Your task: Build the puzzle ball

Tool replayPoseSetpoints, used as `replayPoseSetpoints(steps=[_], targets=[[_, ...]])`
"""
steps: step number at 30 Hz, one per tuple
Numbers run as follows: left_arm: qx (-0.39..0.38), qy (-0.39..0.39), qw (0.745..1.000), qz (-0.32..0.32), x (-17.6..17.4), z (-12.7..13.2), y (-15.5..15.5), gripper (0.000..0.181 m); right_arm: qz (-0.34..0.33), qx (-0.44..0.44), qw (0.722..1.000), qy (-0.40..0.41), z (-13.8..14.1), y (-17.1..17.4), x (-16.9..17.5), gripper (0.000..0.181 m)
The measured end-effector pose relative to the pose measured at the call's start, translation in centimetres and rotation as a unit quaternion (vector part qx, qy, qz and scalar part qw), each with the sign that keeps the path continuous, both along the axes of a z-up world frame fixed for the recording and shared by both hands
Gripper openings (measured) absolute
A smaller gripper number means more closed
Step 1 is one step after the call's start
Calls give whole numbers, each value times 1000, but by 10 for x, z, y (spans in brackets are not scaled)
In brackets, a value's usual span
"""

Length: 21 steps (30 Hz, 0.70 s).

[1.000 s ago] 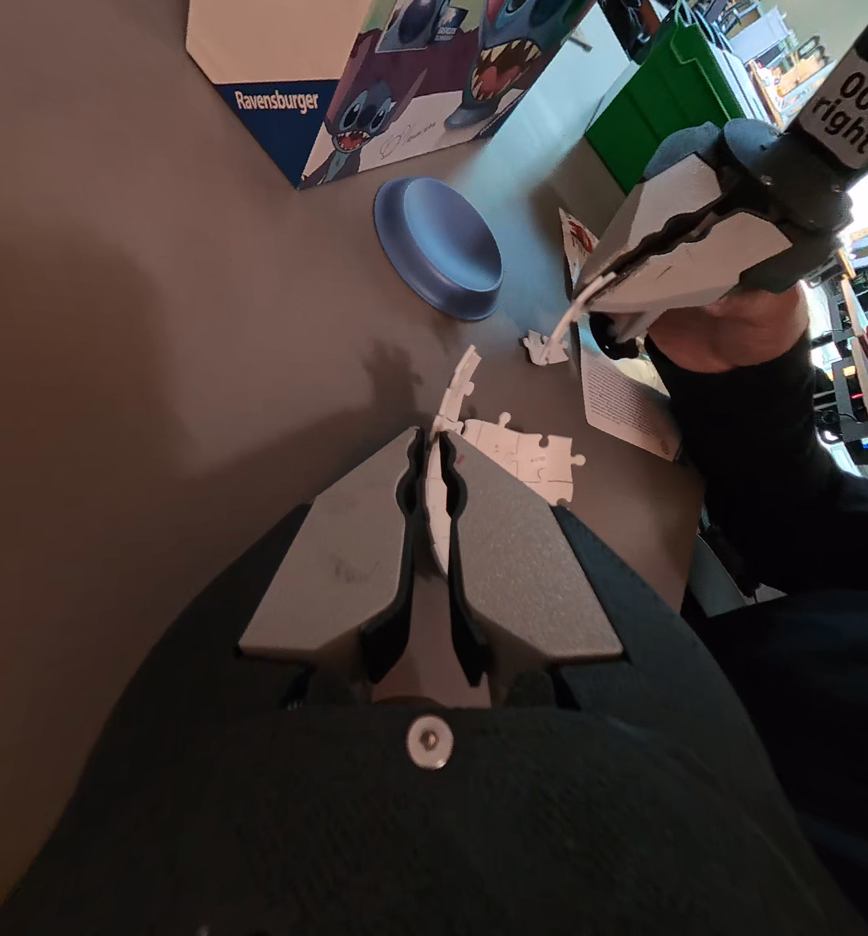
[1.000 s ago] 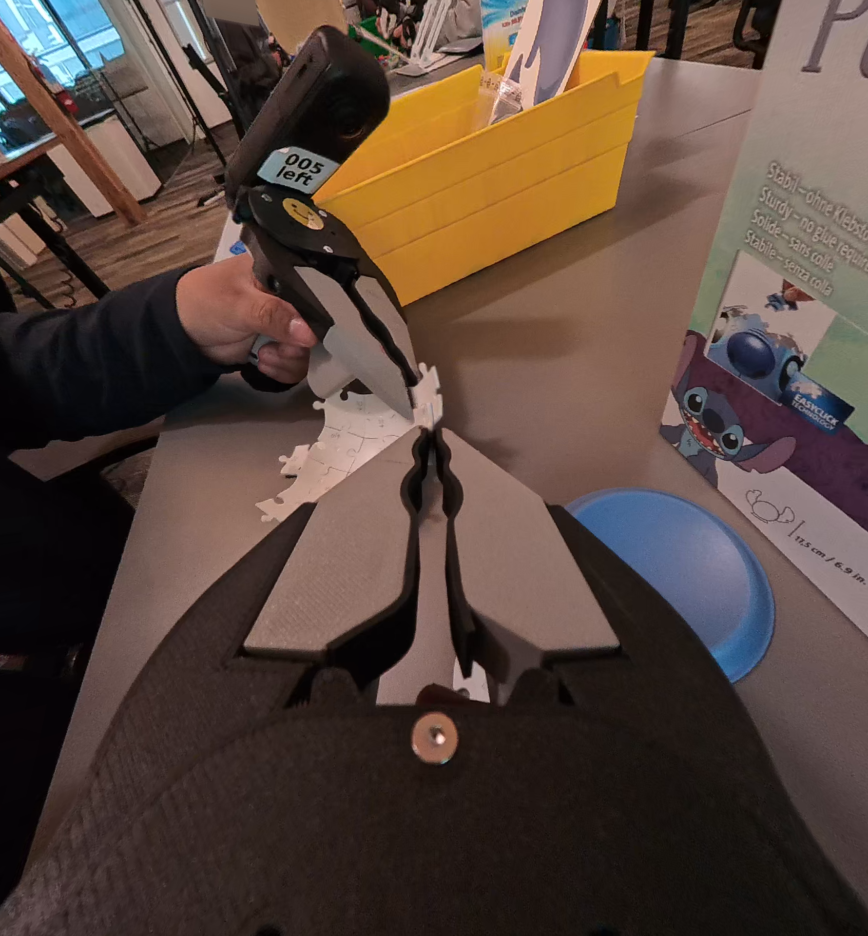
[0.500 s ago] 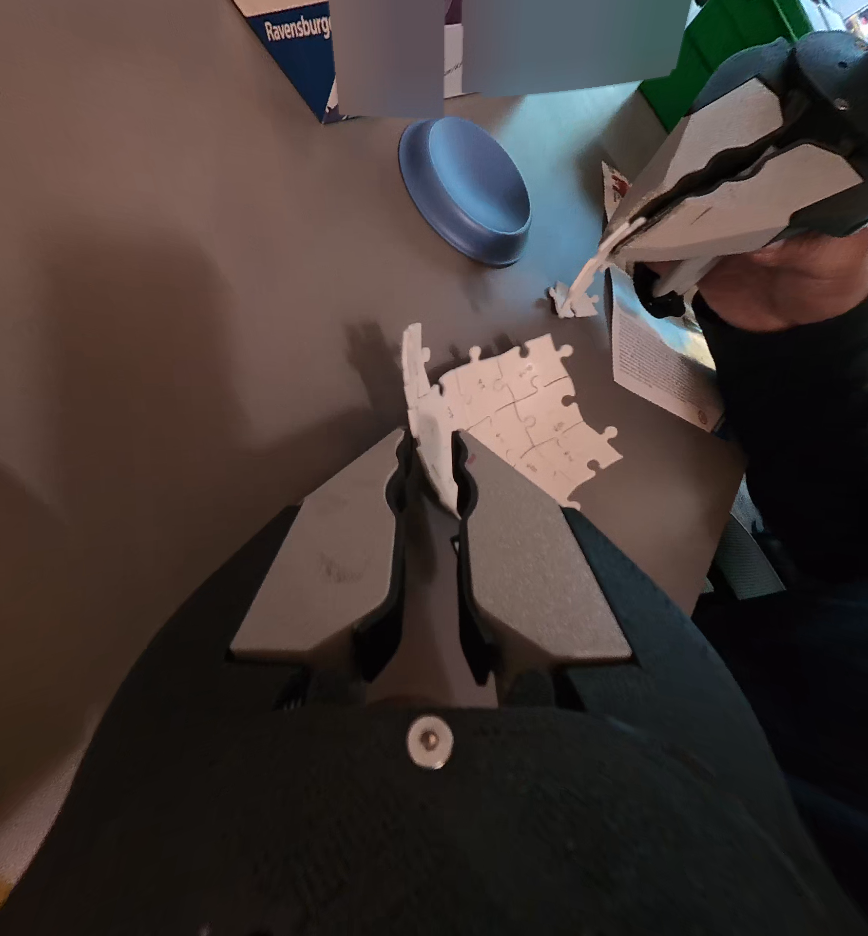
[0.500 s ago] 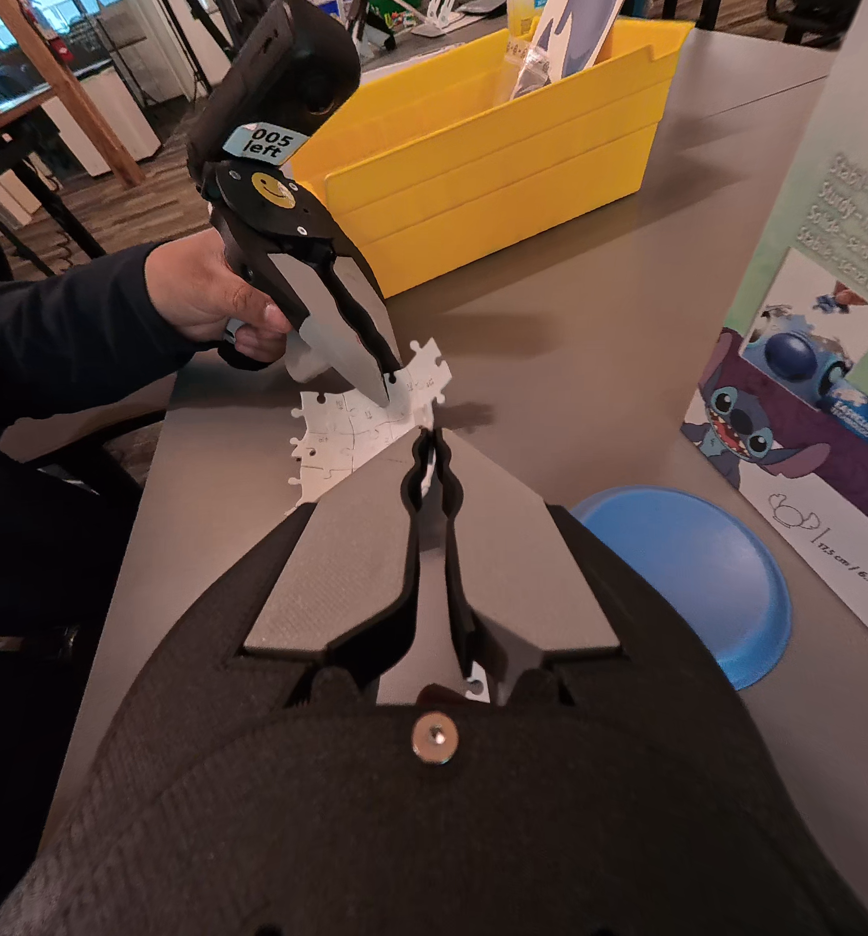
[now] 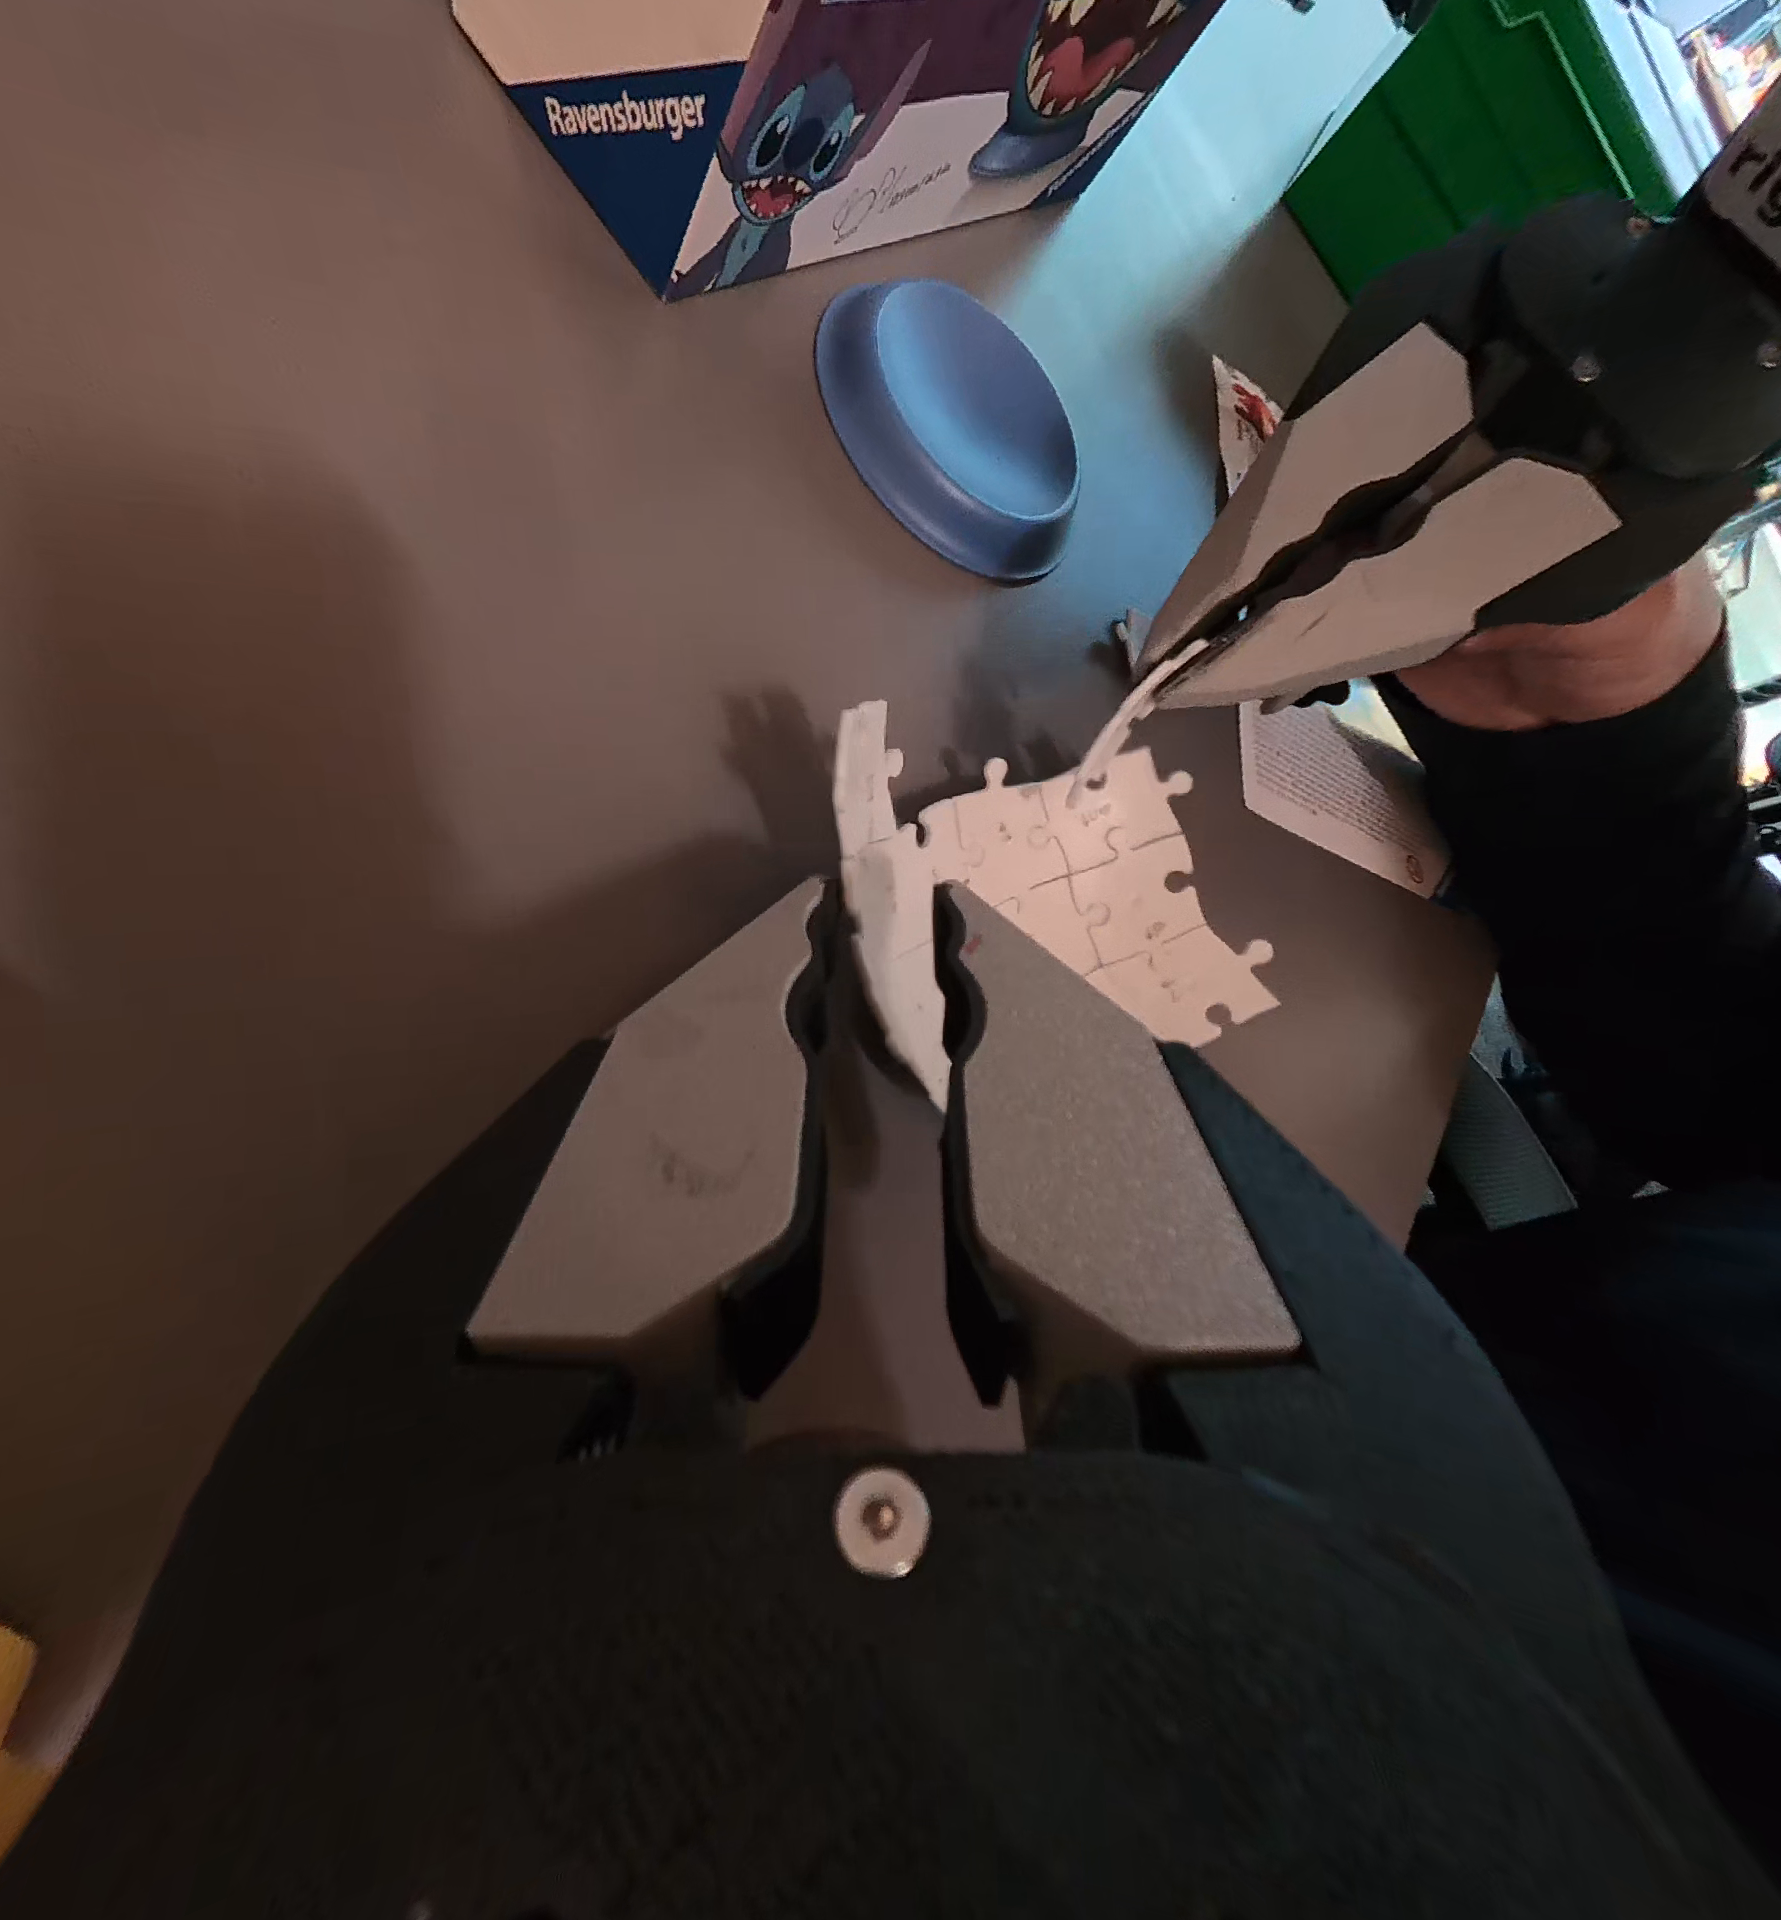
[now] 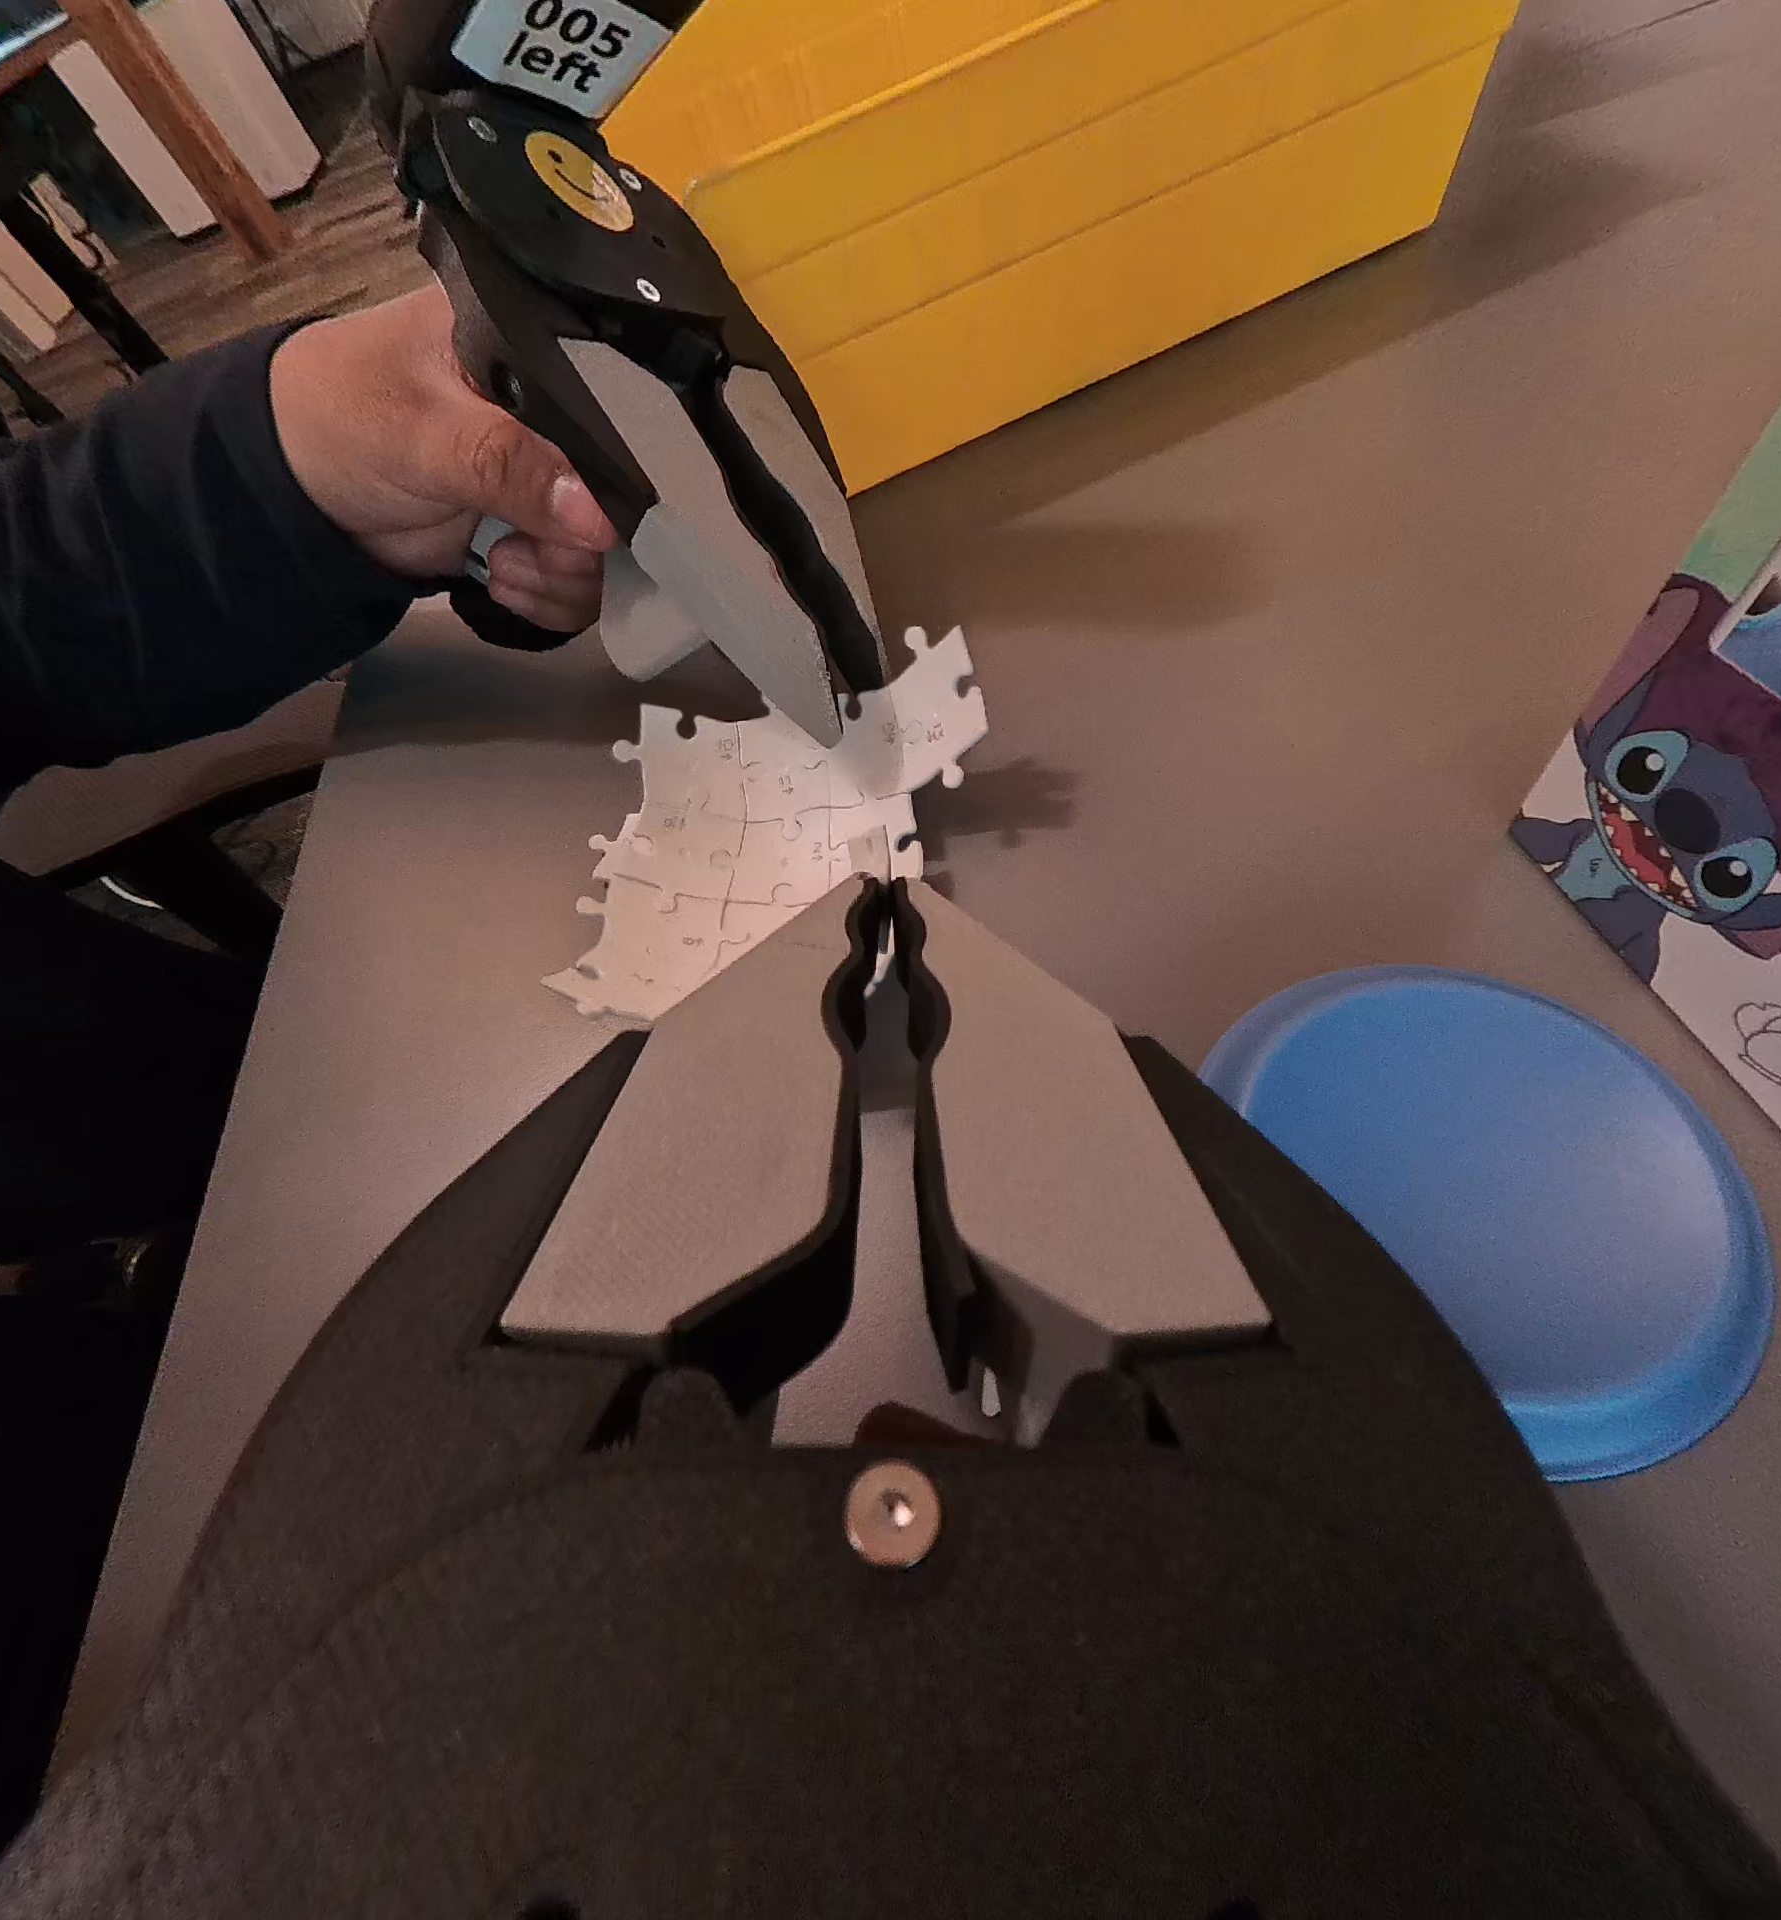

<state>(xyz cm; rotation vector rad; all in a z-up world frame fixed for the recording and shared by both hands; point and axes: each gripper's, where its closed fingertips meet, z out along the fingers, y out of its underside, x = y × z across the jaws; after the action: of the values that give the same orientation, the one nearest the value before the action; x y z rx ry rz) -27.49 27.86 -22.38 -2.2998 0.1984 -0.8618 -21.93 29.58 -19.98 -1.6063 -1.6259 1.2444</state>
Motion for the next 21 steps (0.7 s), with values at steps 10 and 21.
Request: replayPoseSetpoints(steps=[10, 21], targets=[[-8, -12, 1000, -10, 8, -4, -8, 5, 19, -14, 999, -33, -13, -10, -2, 0], [1, 3, 1000, -2, 2, 5, 1, 19, 18, 1, 999, -40, -15, -9, -3, 0]])
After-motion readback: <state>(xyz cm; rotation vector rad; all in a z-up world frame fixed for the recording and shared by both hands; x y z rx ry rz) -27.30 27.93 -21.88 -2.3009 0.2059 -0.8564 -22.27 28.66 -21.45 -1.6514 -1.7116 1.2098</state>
